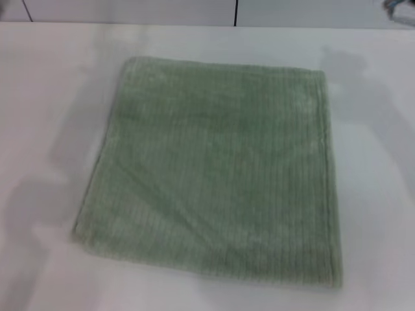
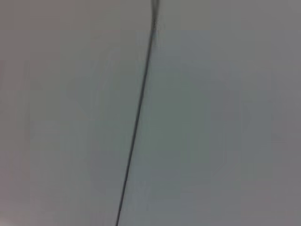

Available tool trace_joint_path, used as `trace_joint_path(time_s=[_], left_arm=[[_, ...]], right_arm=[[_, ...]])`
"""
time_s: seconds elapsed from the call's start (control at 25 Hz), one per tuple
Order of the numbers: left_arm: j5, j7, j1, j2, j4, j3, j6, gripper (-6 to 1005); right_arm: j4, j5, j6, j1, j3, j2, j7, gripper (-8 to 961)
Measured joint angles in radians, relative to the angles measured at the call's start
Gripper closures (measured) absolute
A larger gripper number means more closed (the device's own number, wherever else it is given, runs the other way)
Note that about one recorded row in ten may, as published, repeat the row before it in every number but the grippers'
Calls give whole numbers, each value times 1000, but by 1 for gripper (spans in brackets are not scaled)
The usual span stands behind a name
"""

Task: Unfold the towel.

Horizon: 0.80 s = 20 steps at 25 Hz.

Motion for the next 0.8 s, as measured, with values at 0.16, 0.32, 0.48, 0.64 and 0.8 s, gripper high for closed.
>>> trace_joint_path(time_s=[0.16, 0.32, 0.48, 0.64, 0.8], left_arm=[[-164, -164, 107, 3, 239, 45, 649, 162], [-227, -340, 114, 6, 505, 66, 934, 163], [-235, -443, 102, 6, 677, 55, 1018, 163], [-254, -457, 84, 6, 799, 54, 1046, 164], [-272, -460, 68, 2, 888, 54, 1063, 164]], right_arm=[[47, -19, -542, -250, -191, 1, -74, 944], [-156, -37, -1054, -358, -290, 6, -39, 942], [-516, -18, -1594, -342, -329, 6, 170, 939], [-801, 244, -1938, -282, -374, 7, 288, 937], [-977, 346, -2038, -242, -394, 7, 313, 935]])
